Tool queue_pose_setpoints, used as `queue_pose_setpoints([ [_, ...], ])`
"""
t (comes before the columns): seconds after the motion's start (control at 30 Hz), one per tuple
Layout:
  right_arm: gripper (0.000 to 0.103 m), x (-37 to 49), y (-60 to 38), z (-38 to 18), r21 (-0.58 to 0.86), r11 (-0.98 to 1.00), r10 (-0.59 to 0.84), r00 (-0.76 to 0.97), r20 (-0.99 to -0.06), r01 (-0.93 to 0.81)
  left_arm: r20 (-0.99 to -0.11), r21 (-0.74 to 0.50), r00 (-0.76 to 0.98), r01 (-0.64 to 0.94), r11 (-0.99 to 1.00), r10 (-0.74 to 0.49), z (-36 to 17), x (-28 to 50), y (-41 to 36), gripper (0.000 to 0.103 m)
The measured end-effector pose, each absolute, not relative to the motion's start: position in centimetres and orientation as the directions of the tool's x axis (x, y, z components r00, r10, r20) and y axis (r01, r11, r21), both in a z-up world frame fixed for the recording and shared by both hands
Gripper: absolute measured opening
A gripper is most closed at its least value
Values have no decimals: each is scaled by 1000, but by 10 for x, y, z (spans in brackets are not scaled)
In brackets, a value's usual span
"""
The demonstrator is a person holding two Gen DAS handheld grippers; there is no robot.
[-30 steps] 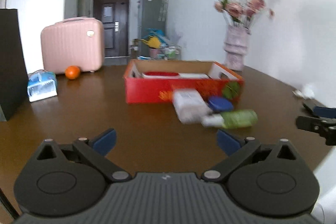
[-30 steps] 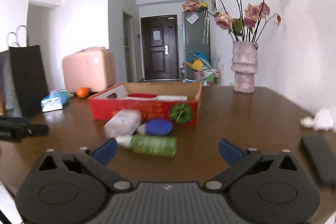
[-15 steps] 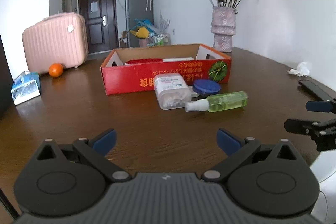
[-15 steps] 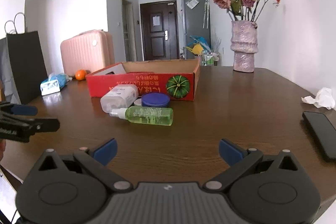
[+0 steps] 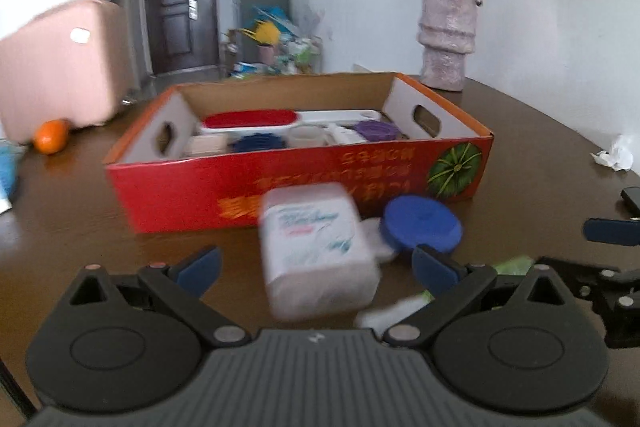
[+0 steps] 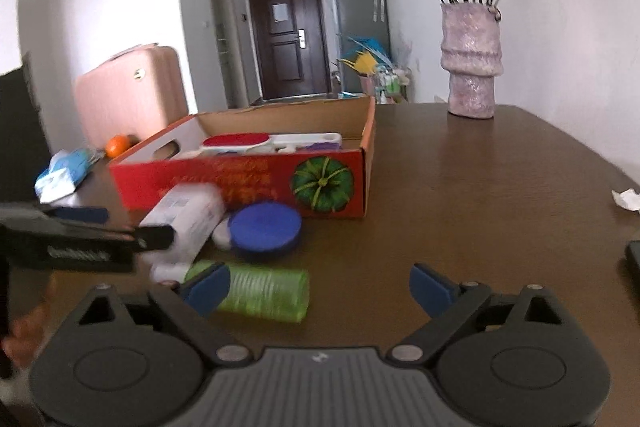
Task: Organize rigid objects
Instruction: 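Grasp the white cotton swab box with left tool while right tool grasps the large blue lid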
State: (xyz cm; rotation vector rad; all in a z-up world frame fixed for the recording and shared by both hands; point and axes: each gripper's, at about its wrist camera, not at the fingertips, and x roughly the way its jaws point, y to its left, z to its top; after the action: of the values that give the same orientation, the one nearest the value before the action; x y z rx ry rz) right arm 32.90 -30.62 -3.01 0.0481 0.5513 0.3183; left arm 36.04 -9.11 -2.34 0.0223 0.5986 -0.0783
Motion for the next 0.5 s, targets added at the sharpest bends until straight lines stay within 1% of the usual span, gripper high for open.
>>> queue_pose_setpoints([
  [0.03,95,338,-305,-30,143,949,314,801,-509,-281,-575,-3,815,81,997,-68,-28,370,-93,101],
  [0.07,95,346,-303,-29,152,948,319,799,-510,-281,-586,7,808,82,997,-63,-33,377,-94,88],
  [0.1,95,352,-301,-30,158,946,325,795,-513,-284,-600,18,799,69,997,-44,-38,382,-93,68],
  [0.13,95,359,-298,-30,158,944,329,791,-516,-289,-615,5,787,61,998,-45,-41,384,-89,66],
  [0.27,95,382,-279,-35,147,935,350,769,-535,-324,-622,-86,777,54,995,-96,-40,370,-59,66],
  [0.37,94,399,-258,-43,140,923,372,742,-558,-358,-629,-73,776,11,997,-55,-40,354,-38,66],
  [0.43,91,410,-245,-48,135,920,374,722,-582,-367,-630,-51,776,15,999,-43,-39,344,-29,66],
  [0.47,87,416,-240,-50,138,922,370,717,-590,-362,-627,-42,778,24,999,-45,-39,341,-27,68],
  [0.5,79,421,-236,-52,150,924,369,713,-596,-353,-625,-35,780,30,999,-45,-39,340,-26,70],
])
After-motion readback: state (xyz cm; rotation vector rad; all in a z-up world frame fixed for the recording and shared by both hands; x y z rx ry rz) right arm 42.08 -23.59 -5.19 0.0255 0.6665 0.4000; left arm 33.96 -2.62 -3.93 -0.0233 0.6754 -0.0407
